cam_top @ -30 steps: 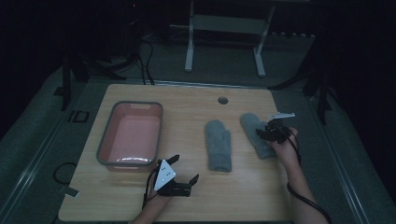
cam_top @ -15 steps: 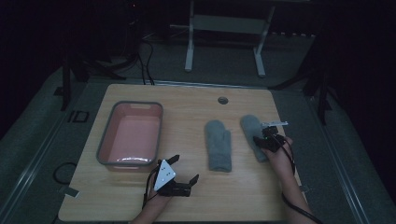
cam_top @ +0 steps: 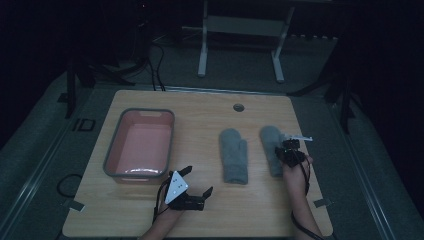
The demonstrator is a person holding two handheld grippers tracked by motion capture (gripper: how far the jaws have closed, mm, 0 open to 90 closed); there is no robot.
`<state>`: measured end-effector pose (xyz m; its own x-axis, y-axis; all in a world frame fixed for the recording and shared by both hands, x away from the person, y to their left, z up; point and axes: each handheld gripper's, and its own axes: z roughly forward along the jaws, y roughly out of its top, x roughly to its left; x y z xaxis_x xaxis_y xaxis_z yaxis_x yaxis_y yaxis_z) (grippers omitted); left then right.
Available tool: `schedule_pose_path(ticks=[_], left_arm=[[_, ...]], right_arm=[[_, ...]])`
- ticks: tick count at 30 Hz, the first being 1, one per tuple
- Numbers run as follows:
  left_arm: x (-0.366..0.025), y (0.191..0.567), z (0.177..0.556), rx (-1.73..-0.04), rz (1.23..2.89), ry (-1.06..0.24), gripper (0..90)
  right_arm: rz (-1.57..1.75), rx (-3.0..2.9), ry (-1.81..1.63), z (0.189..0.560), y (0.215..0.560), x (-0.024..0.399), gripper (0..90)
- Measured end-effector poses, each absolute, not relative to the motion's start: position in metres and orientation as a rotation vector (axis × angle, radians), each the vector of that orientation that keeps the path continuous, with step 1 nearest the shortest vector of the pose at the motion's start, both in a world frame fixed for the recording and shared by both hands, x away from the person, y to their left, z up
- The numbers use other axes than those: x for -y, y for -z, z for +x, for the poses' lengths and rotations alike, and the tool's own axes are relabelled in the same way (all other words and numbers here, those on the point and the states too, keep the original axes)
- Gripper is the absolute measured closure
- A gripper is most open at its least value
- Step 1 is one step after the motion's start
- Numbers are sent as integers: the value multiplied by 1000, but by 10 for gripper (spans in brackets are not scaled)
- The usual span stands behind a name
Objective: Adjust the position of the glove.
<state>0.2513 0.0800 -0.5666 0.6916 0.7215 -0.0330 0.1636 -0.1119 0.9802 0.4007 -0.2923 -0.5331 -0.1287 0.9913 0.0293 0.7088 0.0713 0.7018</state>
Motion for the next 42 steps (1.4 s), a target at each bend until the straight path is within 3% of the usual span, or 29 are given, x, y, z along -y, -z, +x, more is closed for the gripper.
schedule_pose_path(ticks=[15,32,42], left_arm=[[-80,567,251,-729,1647,-546,15],[-80,567,251,-729,1648,-545,15],[-81,567,251,-725,1646,-535,15]], right_arm=[[1709,-1799,-908,385,478,239,823],[1721,-1850,-996,375,470,161,822],[1728,-1875,-981,369,476,141,822]])
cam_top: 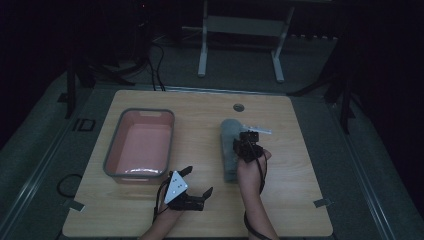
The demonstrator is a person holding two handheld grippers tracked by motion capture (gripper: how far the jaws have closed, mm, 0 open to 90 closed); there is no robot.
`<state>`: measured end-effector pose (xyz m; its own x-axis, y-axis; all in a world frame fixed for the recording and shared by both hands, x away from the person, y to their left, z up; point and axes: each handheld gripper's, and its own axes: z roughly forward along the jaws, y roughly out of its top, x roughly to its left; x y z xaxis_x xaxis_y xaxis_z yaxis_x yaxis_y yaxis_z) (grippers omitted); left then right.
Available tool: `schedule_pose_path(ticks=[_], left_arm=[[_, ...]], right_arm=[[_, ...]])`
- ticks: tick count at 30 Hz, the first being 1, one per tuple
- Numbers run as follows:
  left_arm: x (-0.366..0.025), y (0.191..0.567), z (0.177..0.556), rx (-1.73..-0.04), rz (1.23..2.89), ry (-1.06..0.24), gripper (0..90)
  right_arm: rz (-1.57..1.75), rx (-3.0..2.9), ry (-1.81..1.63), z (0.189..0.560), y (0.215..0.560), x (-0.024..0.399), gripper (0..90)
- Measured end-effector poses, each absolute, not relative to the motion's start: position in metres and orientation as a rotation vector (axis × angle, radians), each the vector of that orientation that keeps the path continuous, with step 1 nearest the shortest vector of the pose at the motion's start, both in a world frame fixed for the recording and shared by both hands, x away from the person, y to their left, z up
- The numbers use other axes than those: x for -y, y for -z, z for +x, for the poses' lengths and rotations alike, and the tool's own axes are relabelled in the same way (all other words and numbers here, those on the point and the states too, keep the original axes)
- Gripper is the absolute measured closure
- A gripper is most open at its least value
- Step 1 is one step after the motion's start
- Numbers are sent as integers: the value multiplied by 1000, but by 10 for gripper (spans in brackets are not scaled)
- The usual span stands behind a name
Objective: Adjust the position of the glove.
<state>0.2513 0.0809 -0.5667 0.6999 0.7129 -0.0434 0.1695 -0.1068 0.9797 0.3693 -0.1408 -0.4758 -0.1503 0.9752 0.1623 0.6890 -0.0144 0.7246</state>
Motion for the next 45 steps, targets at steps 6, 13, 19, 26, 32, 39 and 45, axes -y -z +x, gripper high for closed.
schedule_pose_path(ticks=[6,13,19,26,32,39,45], left_arm=[[-81,567,251,-722,1645,-530,15],[-81,567,251,-725,1645,-531,15],[-81,567,251,-721,1644,-527,15],[-81,567,251,-724,1642,-526,15],[-81,567,251,-725,1642,-526,15],[-81,567,251,-725,1644,-527,15],[-81,567,252,-726,1645,-527,15]], right_arm=[[1715,-1882,-951,367,484,136,822],[1750,-1901,-927,369,500,136,820],[1747,-1911,-927,369,506,136,811],[1767,-1928,-926,371,517,137,769],[1779,-1942,-940,373,519,139,745],[1738,-1966,-977,369,508,140,648],[1638,-2038,-1063,373,490,154,451]])
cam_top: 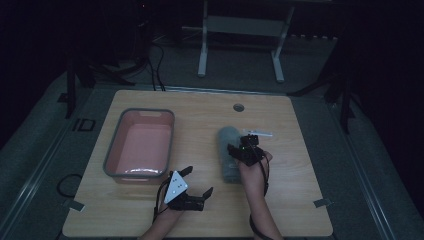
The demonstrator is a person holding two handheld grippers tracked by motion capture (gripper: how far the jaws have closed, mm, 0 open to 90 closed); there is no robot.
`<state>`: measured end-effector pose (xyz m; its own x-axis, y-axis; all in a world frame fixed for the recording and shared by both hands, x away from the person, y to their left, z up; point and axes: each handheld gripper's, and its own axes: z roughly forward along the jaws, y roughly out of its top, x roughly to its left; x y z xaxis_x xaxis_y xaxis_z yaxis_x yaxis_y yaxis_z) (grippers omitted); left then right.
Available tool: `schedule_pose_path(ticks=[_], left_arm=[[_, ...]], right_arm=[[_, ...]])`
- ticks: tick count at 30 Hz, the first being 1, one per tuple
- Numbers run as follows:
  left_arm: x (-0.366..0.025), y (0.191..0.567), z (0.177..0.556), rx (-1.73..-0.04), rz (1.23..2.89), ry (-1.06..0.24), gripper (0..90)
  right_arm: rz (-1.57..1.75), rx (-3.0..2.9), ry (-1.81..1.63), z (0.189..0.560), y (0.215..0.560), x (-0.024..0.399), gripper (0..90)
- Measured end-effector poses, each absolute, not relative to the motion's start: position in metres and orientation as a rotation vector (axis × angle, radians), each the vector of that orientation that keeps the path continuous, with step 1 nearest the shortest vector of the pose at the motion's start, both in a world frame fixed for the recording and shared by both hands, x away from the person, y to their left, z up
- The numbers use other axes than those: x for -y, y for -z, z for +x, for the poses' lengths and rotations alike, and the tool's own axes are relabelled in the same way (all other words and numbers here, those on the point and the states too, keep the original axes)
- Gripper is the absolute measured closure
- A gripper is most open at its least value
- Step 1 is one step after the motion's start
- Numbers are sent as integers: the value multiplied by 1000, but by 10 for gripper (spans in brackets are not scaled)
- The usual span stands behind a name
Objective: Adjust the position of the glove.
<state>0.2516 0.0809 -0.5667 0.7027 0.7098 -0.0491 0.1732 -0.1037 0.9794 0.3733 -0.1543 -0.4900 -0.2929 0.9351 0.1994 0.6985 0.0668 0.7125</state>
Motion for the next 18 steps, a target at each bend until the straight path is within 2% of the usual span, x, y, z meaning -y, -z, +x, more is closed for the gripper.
schedule_pose_path(ticks=[2,6,7,8,11,18], left_arm=[[-81,567,252,-730,1641,-522,15],[-81,567,252,-733,1640,-523,15],[-80,567,252,-733,1645,-528,15],[-80,567,252,-733,1645,-528,15],[-80,566,252,-734,1648,-528,15],[-79,566,254,-766,1664,-542,15]], right_arm=[[1614,-2072,-1093,377,487,160,404],[1568,-2078,-1144,380,482,170,370],[1550,-2089,-1173,382,478,176,301],[1550,-2089,-1173,382,478,176,301],[1486,-2161,-1240,384,476,182,135],[1295,-2279,-1298,378,477,202,138]])
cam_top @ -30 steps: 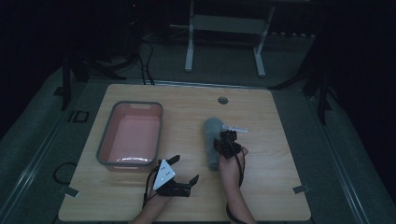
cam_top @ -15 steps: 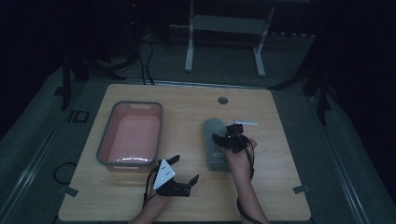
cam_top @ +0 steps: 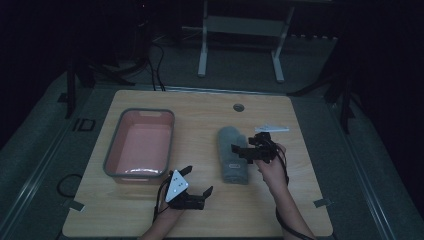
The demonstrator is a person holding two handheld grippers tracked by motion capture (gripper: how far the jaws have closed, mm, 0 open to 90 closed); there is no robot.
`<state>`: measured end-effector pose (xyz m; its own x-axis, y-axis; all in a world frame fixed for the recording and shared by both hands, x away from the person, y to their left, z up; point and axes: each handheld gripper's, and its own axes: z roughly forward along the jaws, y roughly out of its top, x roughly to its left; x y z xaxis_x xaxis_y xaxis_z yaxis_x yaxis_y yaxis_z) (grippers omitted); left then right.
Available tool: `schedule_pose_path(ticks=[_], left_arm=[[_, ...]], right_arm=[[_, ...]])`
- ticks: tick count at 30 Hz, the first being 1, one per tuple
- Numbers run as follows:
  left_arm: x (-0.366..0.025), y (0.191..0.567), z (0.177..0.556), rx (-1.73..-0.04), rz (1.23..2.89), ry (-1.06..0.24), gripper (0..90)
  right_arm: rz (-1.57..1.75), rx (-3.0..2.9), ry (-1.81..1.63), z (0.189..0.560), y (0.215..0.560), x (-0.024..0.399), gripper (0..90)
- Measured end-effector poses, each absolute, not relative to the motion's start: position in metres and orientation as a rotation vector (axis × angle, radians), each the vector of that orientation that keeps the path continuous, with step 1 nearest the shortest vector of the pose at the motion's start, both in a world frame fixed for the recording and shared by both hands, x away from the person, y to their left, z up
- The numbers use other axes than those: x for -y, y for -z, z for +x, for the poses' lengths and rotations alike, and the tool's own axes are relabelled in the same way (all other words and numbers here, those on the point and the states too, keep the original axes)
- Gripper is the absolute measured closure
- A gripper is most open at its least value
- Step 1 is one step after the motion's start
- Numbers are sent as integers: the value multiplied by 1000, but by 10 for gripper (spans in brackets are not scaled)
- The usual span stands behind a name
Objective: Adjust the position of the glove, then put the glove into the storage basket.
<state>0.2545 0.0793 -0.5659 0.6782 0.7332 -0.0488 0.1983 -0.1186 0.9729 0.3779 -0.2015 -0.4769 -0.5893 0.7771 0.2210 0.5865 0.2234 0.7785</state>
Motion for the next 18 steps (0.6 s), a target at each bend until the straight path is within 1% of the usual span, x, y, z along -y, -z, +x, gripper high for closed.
schedule_pose_path(ticks=[2,3,5,8,9,11,14,15,16,18], left_arm=[[-79,566,255,-772,1670,-538,15],[-78,565,256,-772,1683,-531,15],[-75,564,259,-806,1709,-534,16],[-73,558,266,-838,1703,-468,16],[-73,553,270,-841,1681,-428,16],[-71,545,276,-848,1688,-412,16],[-69,538,285,-849,1704,-395,45],[-65,533,293,-857,1717,-374,45],[-62,530,299,-862,1724,-357,49],[-57,527,311,-889,1738,-302,54]], right_arm=[[1274,-2279,-1304,376,477,203,138],[1213,-2302,-1302,373,478,210,141],[1162,-2322,-1321,371,481,217,149],[1132,-2324,-1331,369,487,228,155],[1127,-2311,-1332,369,488,231,155],[1154,-2292,-1346,369,489,238,153],[1219,-2304,-1330,372,490,241,153],[1270,-2313,-1315,375,491,241,149],[1326,-2297,-1314,378,492,240,133],[1338,-2295,-1303,382,493,236,102]])
